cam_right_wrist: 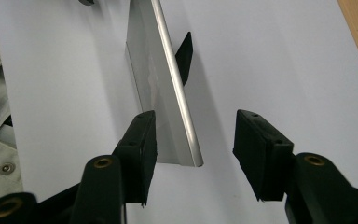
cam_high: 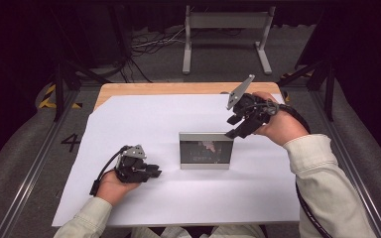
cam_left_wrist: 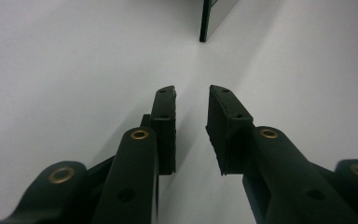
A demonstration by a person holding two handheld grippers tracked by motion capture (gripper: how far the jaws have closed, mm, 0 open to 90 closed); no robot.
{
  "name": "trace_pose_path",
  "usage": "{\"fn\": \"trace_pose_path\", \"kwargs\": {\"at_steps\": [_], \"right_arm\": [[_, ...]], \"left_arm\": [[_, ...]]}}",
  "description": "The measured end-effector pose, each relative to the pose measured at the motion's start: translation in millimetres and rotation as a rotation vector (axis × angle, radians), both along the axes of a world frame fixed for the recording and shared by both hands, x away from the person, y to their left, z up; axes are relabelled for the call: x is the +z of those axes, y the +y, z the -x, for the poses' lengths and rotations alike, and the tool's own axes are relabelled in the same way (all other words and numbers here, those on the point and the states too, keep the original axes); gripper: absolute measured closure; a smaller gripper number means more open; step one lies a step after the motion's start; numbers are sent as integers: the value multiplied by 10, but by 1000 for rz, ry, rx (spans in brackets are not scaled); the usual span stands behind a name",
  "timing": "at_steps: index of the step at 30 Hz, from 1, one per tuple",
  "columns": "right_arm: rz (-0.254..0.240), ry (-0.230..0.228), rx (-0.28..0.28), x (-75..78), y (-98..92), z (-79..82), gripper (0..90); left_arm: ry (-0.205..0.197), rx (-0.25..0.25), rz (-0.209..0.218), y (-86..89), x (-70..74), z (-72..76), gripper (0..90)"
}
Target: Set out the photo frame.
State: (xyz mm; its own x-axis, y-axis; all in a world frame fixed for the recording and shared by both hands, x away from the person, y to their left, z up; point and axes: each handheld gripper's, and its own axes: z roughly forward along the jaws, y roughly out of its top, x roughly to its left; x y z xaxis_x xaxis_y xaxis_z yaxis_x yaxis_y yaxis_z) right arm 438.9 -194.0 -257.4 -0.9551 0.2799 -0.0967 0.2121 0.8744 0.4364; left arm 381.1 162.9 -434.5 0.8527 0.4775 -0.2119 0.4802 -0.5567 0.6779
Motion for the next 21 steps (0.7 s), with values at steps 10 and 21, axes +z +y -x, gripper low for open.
{"fn": "trace_pose_path", "kwargs": {"at_steps": [10,21], "right_arm": [[-22,0,-38,0,-199,19,482],[-74,-11,-84,-16,-435,38,482]], "left_arm": [[0,6,2,9,3,-5,714],[3,28,12,41,7,-17,707]]}}
